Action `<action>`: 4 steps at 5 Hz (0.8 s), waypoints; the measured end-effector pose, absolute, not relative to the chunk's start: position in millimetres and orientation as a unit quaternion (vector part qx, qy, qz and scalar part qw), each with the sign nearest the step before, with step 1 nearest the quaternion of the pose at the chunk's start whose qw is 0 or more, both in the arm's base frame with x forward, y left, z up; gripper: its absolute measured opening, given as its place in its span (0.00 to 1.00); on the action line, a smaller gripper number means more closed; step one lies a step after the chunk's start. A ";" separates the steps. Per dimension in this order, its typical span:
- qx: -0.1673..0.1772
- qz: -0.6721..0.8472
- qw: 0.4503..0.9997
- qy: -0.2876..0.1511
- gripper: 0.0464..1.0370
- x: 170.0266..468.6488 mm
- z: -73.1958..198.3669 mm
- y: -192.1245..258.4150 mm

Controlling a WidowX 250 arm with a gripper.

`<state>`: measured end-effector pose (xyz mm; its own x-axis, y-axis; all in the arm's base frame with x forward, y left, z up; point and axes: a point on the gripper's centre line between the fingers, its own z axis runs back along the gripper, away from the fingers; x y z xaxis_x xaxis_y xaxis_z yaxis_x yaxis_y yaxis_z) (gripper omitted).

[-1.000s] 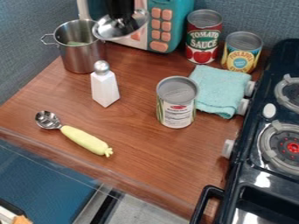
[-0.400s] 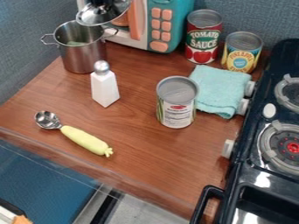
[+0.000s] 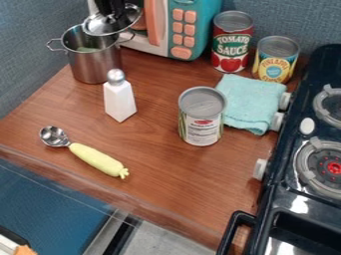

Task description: Put the lid on the pot

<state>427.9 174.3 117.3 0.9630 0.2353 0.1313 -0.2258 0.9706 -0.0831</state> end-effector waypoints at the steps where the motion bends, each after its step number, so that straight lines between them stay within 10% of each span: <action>1: -0.026 0.115 0.990 -0.074 0.23 427.4 116.9 179.9; 4: -0.012 0.116 0.991 -0.071 0.23 422.1 106.7 191.4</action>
